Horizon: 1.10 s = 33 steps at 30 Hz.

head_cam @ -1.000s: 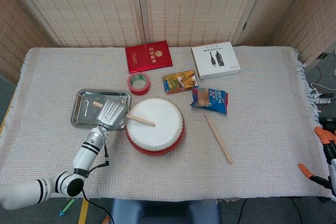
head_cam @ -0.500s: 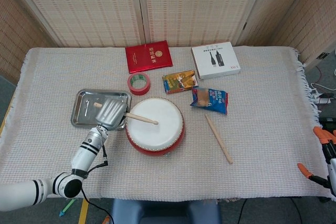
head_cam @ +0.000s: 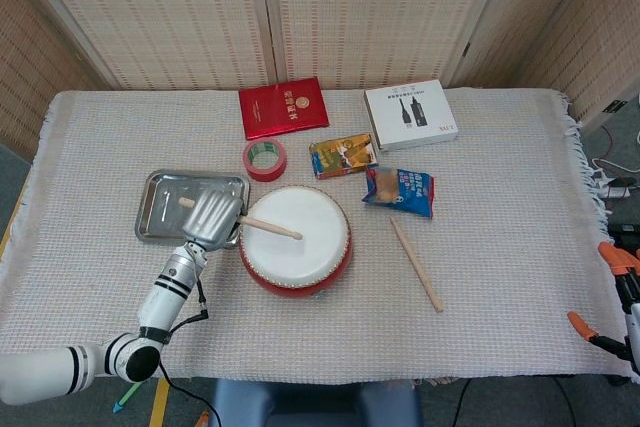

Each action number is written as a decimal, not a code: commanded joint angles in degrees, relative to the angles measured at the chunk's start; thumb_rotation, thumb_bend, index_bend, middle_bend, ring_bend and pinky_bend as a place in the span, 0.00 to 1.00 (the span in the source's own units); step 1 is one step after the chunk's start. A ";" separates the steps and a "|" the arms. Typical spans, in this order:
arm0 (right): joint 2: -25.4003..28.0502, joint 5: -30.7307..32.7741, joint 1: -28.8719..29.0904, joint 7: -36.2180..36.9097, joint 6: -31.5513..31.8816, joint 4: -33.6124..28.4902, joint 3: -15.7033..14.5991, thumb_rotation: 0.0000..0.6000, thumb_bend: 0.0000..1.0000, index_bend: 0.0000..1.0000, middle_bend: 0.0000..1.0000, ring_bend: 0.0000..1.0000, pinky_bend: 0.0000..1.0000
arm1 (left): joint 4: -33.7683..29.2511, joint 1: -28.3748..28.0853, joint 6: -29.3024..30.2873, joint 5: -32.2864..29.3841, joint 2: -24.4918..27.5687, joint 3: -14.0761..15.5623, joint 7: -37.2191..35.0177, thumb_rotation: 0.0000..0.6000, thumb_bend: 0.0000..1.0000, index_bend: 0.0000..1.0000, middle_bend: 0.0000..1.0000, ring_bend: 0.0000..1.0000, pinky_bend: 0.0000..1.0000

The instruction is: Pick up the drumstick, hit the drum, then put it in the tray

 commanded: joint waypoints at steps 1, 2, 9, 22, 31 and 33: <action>-0.06 0.10 0.02 0.05 -0.09 0.09 0.02 1.00 0.18 0.00 0.08 0.00 0.00 | 0.46 -0.29 -0.77 -0.80 0.37 0.33 2.08 1.00 0.76 1.00 1.00 0.95 1.00; -0.07 0.16 0.03 0.08 -0.15 0.13 0.03 1.00 0.18 0.00 0.08 0.00 0.00 | 1.31 -0.54 -0.89 -0.75 -0.08 0.94 3.18 1.00 0.76 1.00 1.00 0.95 1.00; 0.05 0.35 0.08 0.13 -0.33 0.17 0.10 1.00 0.18 0.00 0.08 0.00 0.00 | 6.26 -1.44 0.61 0.12 -3.59 4.16 10.86 1.00 0.76 1.00 1.00 0.95 1.00; -0.15 0.53 0.23 0.21 -0.64 0.27 0.15 1.00 0.18 0.00 0.08 0.00 0.00 | 1.73 -0.03 1.15 -0.88 -1.09 -0.66 0.62 1.00 0.76 1.00 1.00 0.95 1.00; -0.18 0.67 0.34 0.21 -0.92 0.36 0.20 1.00 0.18 0.00 0.08 0.00 0.00 | 7.15 -1.59 1.19 -1.10 -4.13 2.64 9.88 1.00 0.76 1.00 1.00 0.94 1.00; -0.18 0.60 0.41 0.14 -0.99 0.31 0.19 1.00 0.18 0.00 0.08 0.00 0.00 | 5.95 -1.39 2.07 -0.57 -3.56 2.06 9.27 1.00 0.76 1.00 1.00 0.94 1.00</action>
